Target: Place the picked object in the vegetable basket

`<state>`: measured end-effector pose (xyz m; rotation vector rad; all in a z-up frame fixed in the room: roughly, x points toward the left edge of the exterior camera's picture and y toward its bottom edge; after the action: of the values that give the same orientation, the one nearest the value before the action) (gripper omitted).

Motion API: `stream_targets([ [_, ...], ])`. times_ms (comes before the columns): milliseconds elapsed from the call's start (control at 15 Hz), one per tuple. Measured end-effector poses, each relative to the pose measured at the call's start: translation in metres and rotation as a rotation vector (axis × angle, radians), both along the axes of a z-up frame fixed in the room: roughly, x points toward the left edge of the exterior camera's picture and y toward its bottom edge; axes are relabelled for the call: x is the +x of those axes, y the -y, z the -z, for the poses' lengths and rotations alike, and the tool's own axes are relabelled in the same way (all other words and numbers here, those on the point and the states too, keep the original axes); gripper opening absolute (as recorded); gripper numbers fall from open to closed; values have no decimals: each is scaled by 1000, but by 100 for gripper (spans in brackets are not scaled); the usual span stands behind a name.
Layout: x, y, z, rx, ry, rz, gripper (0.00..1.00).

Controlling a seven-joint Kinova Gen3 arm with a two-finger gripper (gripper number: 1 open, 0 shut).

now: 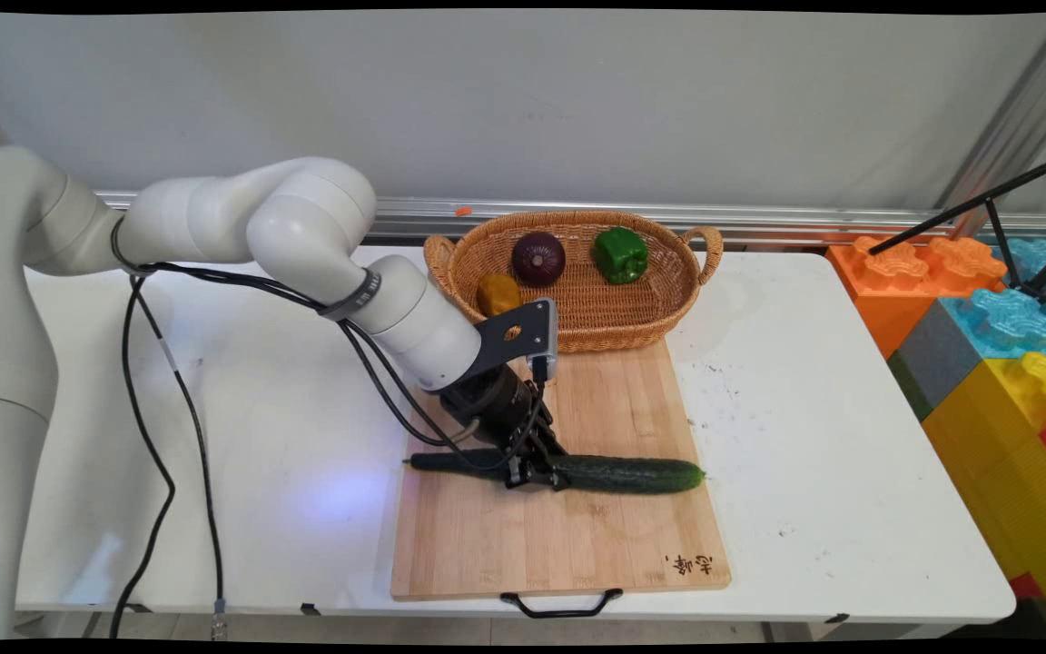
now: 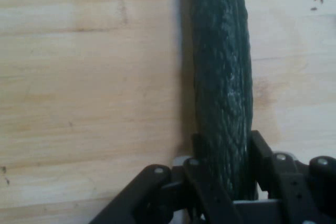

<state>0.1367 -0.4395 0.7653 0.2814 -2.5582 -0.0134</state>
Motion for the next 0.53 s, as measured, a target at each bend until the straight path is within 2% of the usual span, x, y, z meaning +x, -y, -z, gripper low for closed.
stream_targets([
  [333, 1, -4, -22, 4, -28, 2, 0],
  [533, 2, 2, -53, -56, -64, 6, 0],
])
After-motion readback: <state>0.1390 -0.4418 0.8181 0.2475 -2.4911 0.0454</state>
